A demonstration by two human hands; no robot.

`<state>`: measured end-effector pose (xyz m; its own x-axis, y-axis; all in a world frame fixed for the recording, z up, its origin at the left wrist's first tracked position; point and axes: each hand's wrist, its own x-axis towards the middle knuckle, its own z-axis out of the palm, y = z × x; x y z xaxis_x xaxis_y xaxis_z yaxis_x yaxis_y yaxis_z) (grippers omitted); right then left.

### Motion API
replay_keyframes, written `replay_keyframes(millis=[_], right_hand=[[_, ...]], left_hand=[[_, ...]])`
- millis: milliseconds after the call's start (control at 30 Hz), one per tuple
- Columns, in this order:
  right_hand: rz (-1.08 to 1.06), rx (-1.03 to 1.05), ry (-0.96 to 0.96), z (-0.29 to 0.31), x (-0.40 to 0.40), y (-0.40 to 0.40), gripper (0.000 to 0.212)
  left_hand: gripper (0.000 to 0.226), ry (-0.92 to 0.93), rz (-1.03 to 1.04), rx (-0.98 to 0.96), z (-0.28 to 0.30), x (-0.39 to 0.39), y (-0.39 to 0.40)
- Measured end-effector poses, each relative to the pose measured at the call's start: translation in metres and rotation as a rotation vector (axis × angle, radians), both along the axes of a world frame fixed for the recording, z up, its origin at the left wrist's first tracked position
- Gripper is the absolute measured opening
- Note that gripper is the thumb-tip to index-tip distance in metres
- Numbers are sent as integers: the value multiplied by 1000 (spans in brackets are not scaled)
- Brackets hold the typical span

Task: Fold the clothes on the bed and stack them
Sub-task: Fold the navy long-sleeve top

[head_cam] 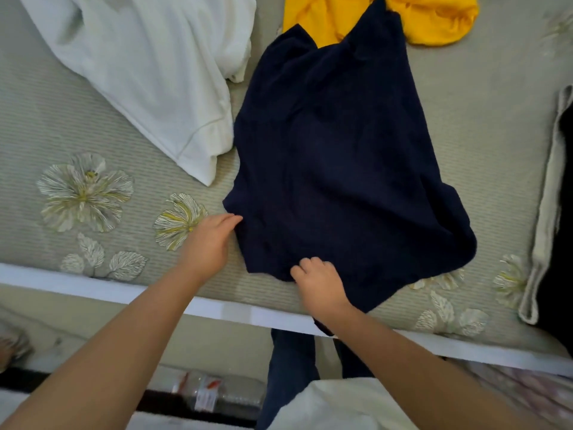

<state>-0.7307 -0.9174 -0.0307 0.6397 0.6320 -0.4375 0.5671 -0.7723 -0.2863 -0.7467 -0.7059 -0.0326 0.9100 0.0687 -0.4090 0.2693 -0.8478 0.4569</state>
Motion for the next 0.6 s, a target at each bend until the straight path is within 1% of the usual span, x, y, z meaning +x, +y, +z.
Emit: replay_keyframes(millis=[67, 133, 167, 233, 267, 333, 400, 467, 533, 600], right_hand=[[-192, 124, 163, -2, 22, -17, 15], [-499, 226, 266, 2, 47, -45, 17], [-633, 270, 268, 6, 60, -63, 17], [-803, 306, 302, 17, 80, -100, 9], [-853, 300, 343, 20, 86, -116, 7], [-915, 268, 413, 25, 91, -144, 13], [-967, 215, 443, 28, 92, -162, 12], [-971, 134, 413, 27, 92, -169, 11], [-945, 66, 375, 22, 93, -170, 17], [-960, 45, 371, 19, 97, -163, 19]], left_hand=[[55, -22, -17, 23, 1, 6, 4], [57, -44, -35, 66, -1, 17, 2], [57, -65, -44, 84, -3, 25, -1], [58, -81, -77, 111, -5, 43, -11], [58, -85, -97, 114, -6, 52, -18], [55, -136, -115, 86, -8, 72, -33], [52, -155, -129, 87, -9, 92, -49], [54, -153, -155, 116, -10, 111, -61], [56, -163, -169, 145, -12, 130, -70], [59, -151, -190, 167, -12, 147, -77]])
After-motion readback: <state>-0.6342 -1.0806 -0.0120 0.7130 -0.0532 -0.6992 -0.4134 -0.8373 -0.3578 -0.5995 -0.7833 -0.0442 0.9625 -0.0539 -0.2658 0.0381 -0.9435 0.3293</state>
